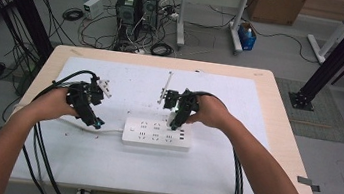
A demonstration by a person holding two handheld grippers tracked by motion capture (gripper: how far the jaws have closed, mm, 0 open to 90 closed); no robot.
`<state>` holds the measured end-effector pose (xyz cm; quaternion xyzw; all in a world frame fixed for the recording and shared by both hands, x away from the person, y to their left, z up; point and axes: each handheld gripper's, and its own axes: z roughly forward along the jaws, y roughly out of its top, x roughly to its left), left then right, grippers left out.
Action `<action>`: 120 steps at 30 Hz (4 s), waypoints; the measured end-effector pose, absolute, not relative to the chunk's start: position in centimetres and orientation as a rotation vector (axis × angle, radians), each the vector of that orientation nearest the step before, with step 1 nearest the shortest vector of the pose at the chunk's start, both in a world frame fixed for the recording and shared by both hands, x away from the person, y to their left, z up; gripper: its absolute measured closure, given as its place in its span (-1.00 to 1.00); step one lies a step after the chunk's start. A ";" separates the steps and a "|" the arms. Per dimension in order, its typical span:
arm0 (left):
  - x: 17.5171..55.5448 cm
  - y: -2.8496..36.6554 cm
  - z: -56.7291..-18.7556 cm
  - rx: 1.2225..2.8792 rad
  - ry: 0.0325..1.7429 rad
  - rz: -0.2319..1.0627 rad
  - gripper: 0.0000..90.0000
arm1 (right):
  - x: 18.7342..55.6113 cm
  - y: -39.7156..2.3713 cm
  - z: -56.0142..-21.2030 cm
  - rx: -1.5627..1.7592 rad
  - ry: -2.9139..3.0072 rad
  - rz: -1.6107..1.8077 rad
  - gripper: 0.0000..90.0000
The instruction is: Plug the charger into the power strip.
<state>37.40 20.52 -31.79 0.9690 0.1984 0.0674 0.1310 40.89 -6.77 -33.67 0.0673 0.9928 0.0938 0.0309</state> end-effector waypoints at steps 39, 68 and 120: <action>37.9 20.9 -33.1 2.789 0.592 0.185 -0.48 | 42.6 -4.5 -36.6 0.058 3.141 0.166 0.39; 37.8 20.9 -32.8 2.759 0.601 0.214 -0.49 | 42.7 -4.5 -37.3 0.075 3.145 0.192 0.40; 37.5 20.7 -31.9 2.723 0.577 0.235 -0.49 | 42.5 -17.0 -29.7 0.809 2.850 0.495 -0.99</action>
